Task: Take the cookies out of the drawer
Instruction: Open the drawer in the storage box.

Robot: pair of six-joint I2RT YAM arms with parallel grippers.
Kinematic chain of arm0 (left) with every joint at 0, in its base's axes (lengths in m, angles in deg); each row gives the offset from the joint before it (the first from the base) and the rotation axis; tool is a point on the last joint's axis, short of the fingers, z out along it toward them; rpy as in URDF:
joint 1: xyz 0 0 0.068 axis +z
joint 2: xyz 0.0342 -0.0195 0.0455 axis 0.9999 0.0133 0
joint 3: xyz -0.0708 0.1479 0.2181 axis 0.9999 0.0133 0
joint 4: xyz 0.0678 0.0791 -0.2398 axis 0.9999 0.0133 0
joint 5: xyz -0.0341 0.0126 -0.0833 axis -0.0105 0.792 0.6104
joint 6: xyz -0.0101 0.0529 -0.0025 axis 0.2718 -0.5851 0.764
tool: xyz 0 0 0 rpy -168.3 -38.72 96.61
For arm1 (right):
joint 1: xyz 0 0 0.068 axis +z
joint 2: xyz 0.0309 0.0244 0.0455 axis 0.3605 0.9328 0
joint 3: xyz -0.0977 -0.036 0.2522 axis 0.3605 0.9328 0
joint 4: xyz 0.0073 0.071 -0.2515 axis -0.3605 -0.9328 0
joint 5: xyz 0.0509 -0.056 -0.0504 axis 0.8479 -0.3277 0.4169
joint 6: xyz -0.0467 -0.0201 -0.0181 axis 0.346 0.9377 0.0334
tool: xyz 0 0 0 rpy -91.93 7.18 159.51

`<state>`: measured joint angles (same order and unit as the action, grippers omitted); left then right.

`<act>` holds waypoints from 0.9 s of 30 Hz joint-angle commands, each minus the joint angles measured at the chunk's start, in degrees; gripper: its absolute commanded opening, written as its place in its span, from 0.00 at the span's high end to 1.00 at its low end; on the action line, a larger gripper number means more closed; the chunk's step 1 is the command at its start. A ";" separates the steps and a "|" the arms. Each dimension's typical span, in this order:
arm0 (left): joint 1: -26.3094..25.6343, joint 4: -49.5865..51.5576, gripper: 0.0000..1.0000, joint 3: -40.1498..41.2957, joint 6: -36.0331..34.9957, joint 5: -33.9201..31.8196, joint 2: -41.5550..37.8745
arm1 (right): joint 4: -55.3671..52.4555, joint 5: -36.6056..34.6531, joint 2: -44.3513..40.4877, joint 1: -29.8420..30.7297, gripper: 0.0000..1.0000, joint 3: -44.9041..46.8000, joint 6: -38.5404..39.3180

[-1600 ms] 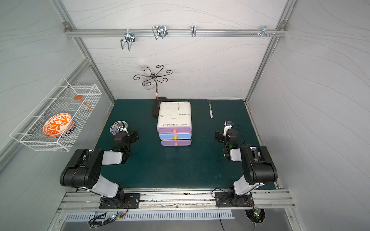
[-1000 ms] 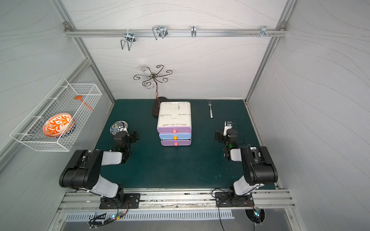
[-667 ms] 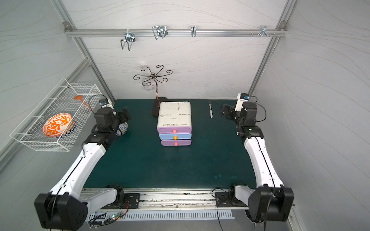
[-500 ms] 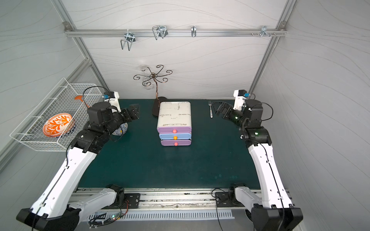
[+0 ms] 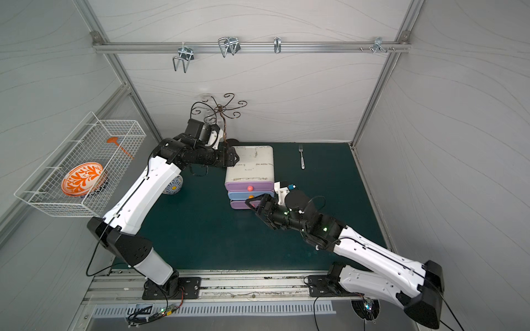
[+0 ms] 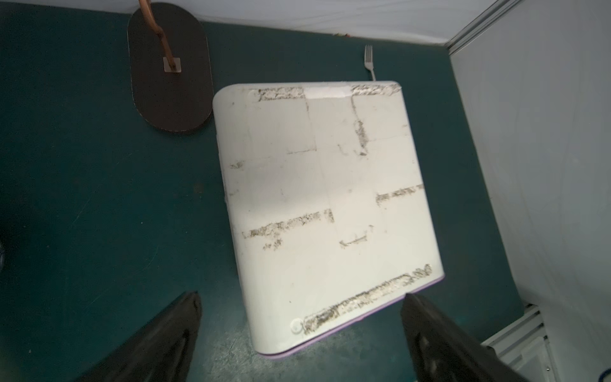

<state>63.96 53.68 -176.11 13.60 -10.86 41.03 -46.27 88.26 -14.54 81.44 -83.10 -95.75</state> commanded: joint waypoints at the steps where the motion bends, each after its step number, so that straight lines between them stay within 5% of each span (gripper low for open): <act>1: -0.21 0.02 0.01 -5.71 -3.13 -5.71 1.84 | 6.65 -10.43 4.55 2.52 0.18 0.13 -2.24; 14: 2.66 -5.43 0.00 -16.90 -7.20 -7.25 15.30 | 1.41 -14.27 13.64 -0.24 0.22 -5.05 -2.79; 27: 4.28 -9.01 0.01 -29.64 -4.97 -5.49 29.53 | -6.69 -17.82 9.82 0.05 0.23 -5.52 -1.89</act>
<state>68.09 47.73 -202.12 8.38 -15.76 69.03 -50.70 72.87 -2.84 80.90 -89.43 -97.17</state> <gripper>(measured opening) 0.994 0.772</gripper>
